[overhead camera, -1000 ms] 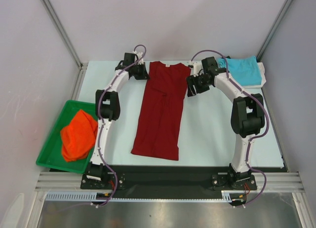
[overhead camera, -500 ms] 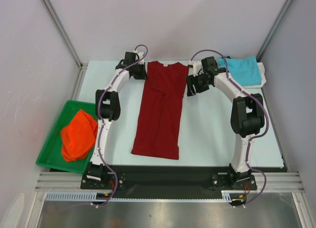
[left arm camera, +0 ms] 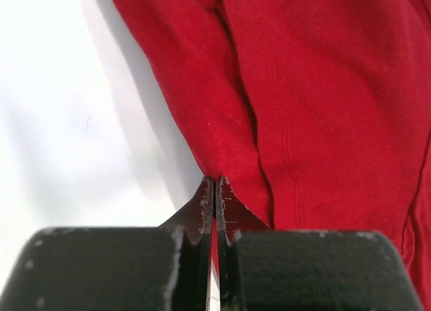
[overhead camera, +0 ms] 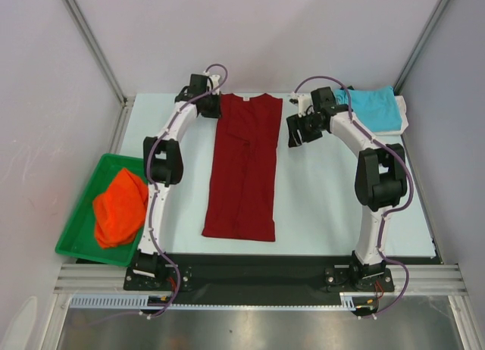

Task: Fold and stack the t-shirts
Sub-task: Fold the tshirt

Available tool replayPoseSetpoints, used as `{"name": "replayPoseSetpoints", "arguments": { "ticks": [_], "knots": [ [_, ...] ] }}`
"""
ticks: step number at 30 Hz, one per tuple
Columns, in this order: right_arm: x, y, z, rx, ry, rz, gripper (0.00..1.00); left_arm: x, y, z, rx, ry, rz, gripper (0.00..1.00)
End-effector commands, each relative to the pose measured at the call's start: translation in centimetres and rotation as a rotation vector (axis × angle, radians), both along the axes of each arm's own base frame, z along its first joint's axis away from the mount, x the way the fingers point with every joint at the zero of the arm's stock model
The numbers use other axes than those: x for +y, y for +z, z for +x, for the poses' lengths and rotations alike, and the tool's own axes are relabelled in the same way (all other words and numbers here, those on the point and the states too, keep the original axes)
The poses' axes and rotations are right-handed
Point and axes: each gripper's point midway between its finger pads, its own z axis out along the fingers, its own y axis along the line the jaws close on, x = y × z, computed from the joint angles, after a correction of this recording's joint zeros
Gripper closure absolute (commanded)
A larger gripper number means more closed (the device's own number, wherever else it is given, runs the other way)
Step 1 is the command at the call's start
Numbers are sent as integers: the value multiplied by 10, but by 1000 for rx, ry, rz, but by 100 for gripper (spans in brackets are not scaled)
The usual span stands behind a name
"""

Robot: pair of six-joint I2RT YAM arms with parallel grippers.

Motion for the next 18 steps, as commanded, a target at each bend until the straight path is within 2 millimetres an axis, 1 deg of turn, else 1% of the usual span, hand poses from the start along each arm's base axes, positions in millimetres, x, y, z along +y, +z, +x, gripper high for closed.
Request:
{"name": "replayPoseSetpoints", "arguments": {
  "ticks": [1, 3, 4, 5, 6, 9, 10, 11, 12, 13, 14, 15, 16, 17, 18],
  "knots": [
    [0, 30, 3, -71, -6, 37, 34, 8, 63, 4, -118, -4, 33, 100],
    [-3, 30, 3, -71, -8, 39, 34, 10, 63, 2, -122, -25, 60, 71],
    [-2, 30, 2, -69, -5, 43, 34, 10, 64, 2, -128, -26, 80, 45],
    [-2, 30, 2, -68, -4, 44, 34, 9, 67, 1, -136, -38, 91, 40],
    [-2, 31, 2, -70, -4, 44, 34, 8, 70, 0, -145, -47, 106, 37],
    [-1, 41, 0, -79, -7, 66, 35, 11, 92, -7, -161, -30, 126, 30],
    [0, 46, -2, -75, -20, 79, 35, 13, 104, -17, -149, -24, 123, 28],
    [3, 54, -7, -73, -17, 104, 35, 14, 110, -25, -138, -20, 108, 28],
    [1, 55, -12, -52, -34, 127, 35, 16, 114, -33, -122, -13, 95, 28],
    [1, 55, -20, -21, -48, 155, 36, 19, 121, -53, -71, 16, 61, 28],
    [7, 69, -31, 16, -71, 247, 37, 24, 122, -64, -37, 33, 36, 28],
    [7, 70, -39, 47, -81, 289, 37, 20, 122, -79, 4, 9, -16, 27],
    [1, 52, -56, 140, -129, 330, 38, 22, 118, -106, 70, 20, -44, 27],
    [8, 58, -68, 210, -152, 427, 38, 23, 115, -121, 106, 22, -64, 28],
    [8, 58, -82, 246, -168, 463, 39, 20, 129, -139, 108, 8, -94, 30]
  ]
}}
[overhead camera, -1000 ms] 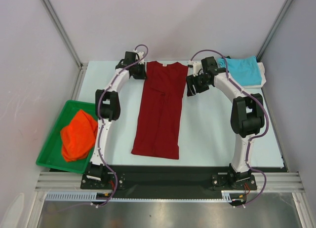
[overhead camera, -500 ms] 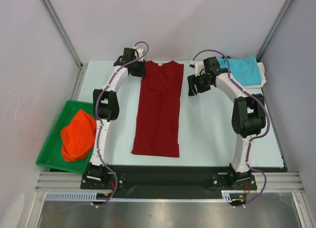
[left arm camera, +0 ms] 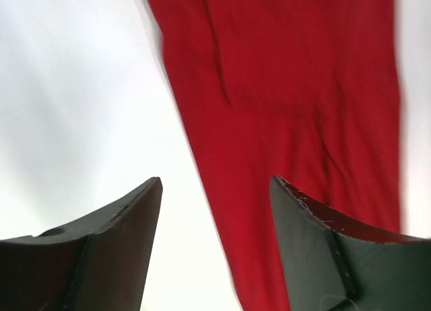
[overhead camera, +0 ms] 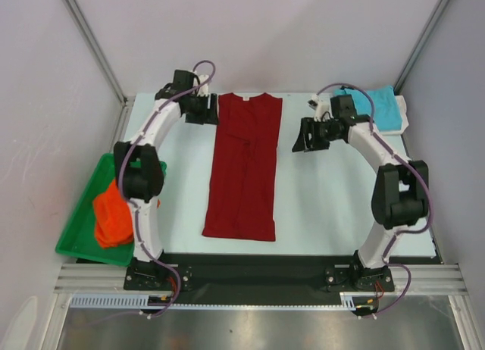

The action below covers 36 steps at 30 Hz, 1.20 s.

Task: Fold and stack the t-shirts
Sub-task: Fold the tshirt

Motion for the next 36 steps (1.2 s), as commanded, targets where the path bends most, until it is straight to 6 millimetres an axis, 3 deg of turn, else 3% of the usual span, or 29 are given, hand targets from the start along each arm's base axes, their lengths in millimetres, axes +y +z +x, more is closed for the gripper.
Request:
{"name": "replayPoseSetpoints", "arguments": {
  "ticks": [1, 2, 4, 6, 7, 8, 10, 15, 18, 22, 28, 31, 36],
  "knots": [
    [8, 6, -58, 246, -83, 272, 40, -2, 30, -67, 103, 32, -132, 32],
    [9, 5, -69, 286, -109, 304, 40, 3, 40, -80, 96, 51, -132, 33],
    [11, -6, -90, 358, -126, 331, 40, 9, 13, -112, 190, 93, -118, 33],
    [14, -28, -121, 464, -131, 342, 40, 16, 4, -134, 224, 112, -96, 33],
    [16, -33, -133, 487, -128, 337, 40, 21, -7, -157, 262, 124, -84, 34],
    [18, -47, -153, 552, -129, 316, 40, 23, -13, -168, 279, 129, -76, 34],
    [18, -57, -171, 605, -143, 300, 40, 28, -27, -201, 330, 144, -66, 34],
    [13, -83, -208, 733, -190, 258, 40, 31, -53, -250, 406, 149, -47, 33],
    [17, -88, -227, 781, -199, 244, 41, 32, -70, -280, 474, 142, -31, 32],
    [41, -96, -255, 826, -127, 182, 41, 32, -88, -306, 556, 162, -42, 33],
    [55, -118, -264, 862, -154, 136, 42, 24, -100, -322, 618, 180, -82, 35],
    [57, -122, -258, 855, -171, 135, 42, 19, -110, -334, 638, 189, -102, 36],
    [62, -124, -244, 805, -182, 131, 43, 8, -109, -352, 625, 153, -138, 39]
  ]
}}
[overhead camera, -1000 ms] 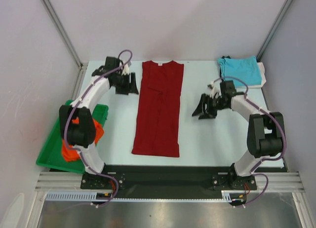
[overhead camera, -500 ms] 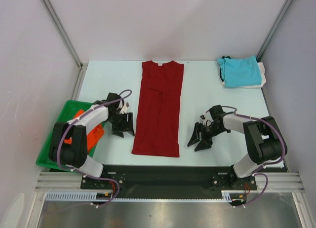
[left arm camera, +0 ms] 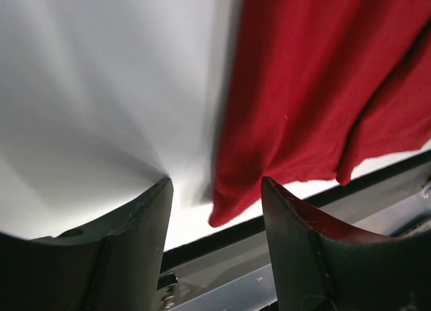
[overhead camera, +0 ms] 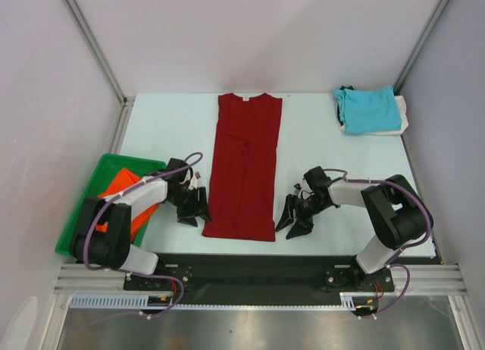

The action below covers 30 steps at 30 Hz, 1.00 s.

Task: Fold and stack the t-shirts
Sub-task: Fold the tshirt

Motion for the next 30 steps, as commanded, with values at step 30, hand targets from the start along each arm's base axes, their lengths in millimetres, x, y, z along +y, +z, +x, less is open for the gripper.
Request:
{"name": "replayPoseSetpoints", "arguments": {
  "ticks": [30],
  "knots": [
    [15, -50, 16, -114, 16, -250, 78, -21, -2, -21, -21, -25, -103, 75]
  ]
}}
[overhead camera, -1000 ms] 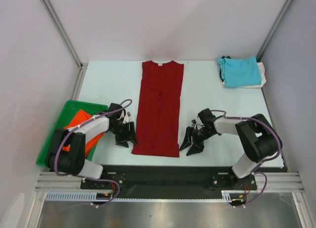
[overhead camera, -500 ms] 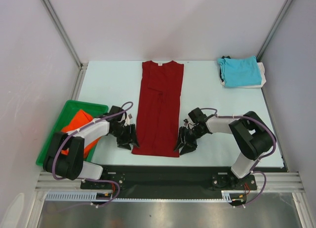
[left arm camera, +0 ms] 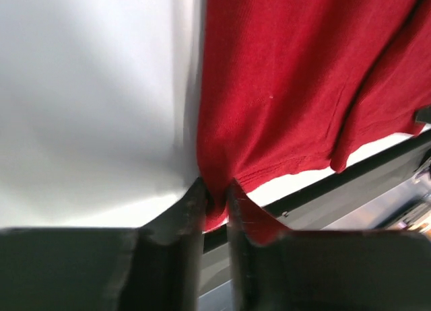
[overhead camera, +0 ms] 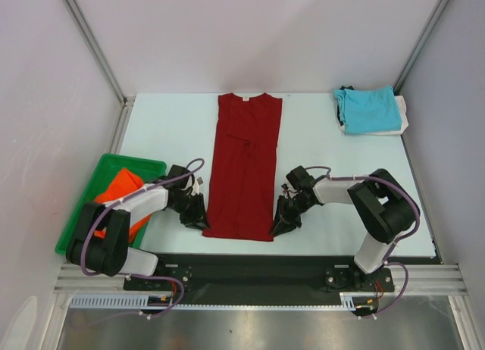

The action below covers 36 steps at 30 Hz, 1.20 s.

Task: Fold and stack the t-shirts
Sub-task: Fold the tshirt

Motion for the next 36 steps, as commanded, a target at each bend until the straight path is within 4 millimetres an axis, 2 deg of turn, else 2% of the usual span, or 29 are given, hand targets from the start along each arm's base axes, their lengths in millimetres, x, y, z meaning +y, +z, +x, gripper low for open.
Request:
{"name": "replayPoseSetpoints", "arguments": {
  "ticks": [1, 2, 3, 4, 8, 12, 15, 20, 25, 29, 31, 32, 33, 36],
  "knots": [
    [-15, -36, 18, -128, -16, -134, 86, -7, 3, -1, -22, -22, -40, 80],
    [-14, -35, 19, -133, -12, -128, 90, -7, 5, 0, -30, -24, -45, 84],
    [-13, -31, 20, -148, -4, -118, 95, -8, 7, 1, -38, -27, -50, 97],
    [-13, -29, 21, -154, 1, -116, 100, -8, 8, 3, -45, -30, -50, 100],
    [-12, -6, 32, -214, 14, -55, 100, -8, 25, 17, -129, -42, -50, 100],
    [-21, 23, 46, -271, 27, -14, 100, -11, 49, 35, -209, -66, -55, 100],
    [-28, 37, 58, -288, 11, -2, 100, -11, 57, 40, -233, -89, -53, 100],
    [-33, 62, 73, -376, 36, 20, 100, -17, 85, 70, -323, -108, -55, 100],
    [-29, 90, 106, -492, 21, 51, 100, -21, 113, 104, -423, -109, -53, 100],
    [-29, 107, 136, -589, 11, 63, 100, -17, 121, 132, -472, -90, -39, 100],
    [-32, 108, 150, -608, -3, 57, 100, -16, 129, 145, -503, -87, -38, 100],
    [-31, 115, 160, -637, -7, 60, 100, -17, 127, 150, -504, -90, -34, 100],
    [-33, 110, 165, -637, 1, 51, 100, -17, 130, 157, -519, -91, -31, 100],
    [-34, 116, 184, -677, 3, 45, 100, -18, 124, 169, -511, -92, -27, 100]
  ]
}}
